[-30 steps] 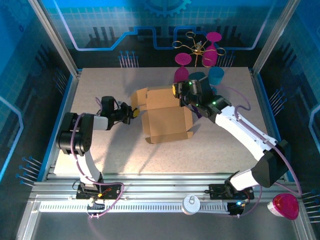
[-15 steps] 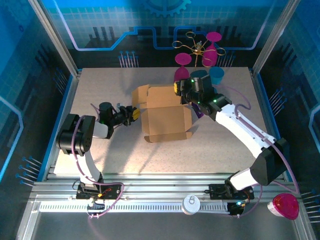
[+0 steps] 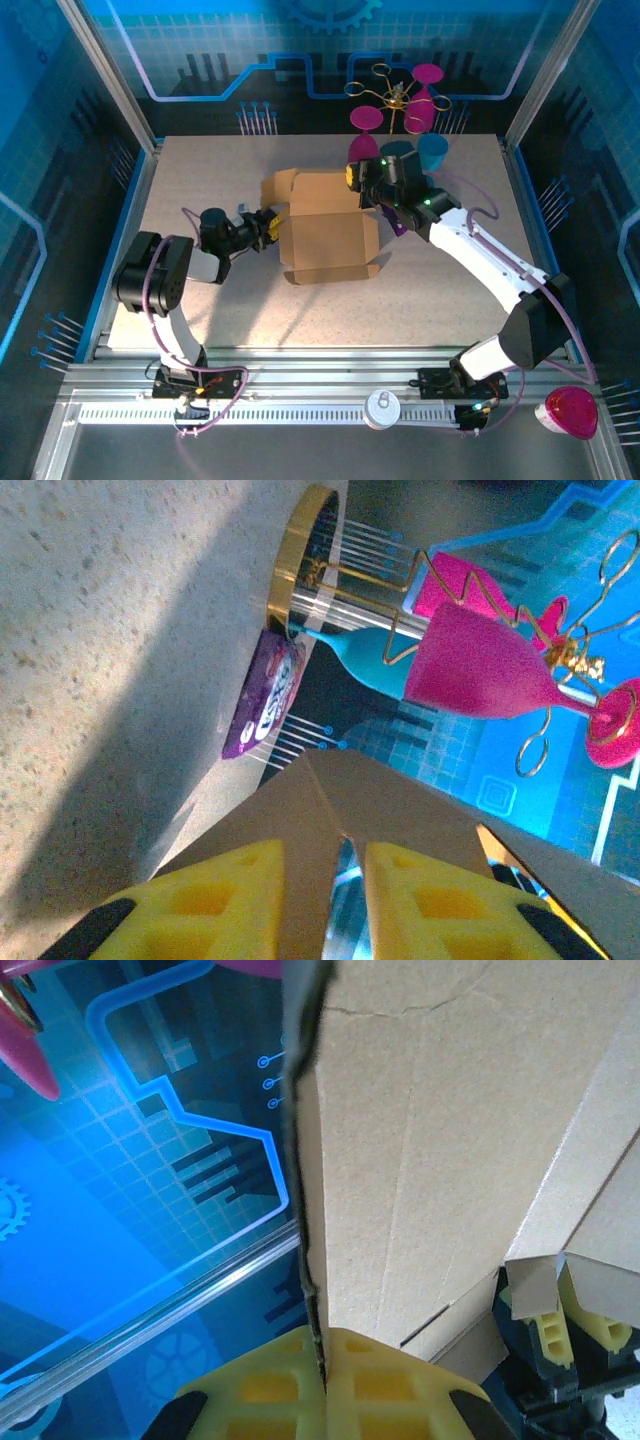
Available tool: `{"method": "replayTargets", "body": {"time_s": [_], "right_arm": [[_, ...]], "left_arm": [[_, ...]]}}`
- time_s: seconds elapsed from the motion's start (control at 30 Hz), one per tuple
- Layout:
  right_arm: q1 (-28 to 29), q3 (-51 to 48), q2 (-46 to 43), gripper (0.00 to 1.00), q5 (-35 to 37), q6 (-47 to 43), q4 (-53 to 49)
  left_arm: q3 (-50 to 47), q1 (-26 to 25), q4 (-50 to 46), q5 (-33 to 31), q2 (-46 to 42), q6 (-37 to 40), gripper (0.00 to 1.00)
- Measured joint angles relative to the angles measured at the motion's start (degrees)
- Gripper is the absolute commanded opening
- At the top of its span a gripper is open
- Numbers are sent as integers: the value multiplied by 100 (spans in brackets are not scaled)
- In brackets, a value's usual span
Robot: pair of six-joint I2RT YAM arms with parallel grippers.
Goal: Fold the paper box
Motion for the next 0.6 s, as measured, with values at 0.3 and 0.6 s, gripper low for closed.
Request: {"method": "replayTargets", "body": {"time_s": [0.3, 0.6], "right_arm": [[-52, -31, 2, 0, 9, 83, 107], [-111, -90, 0, 0, 87, 142, 260]], "left_arm": [[96, -306, -1392, -378, -741, 887, 45], [774, -553, -3526, -997, -1193, 2175, 38]]}}
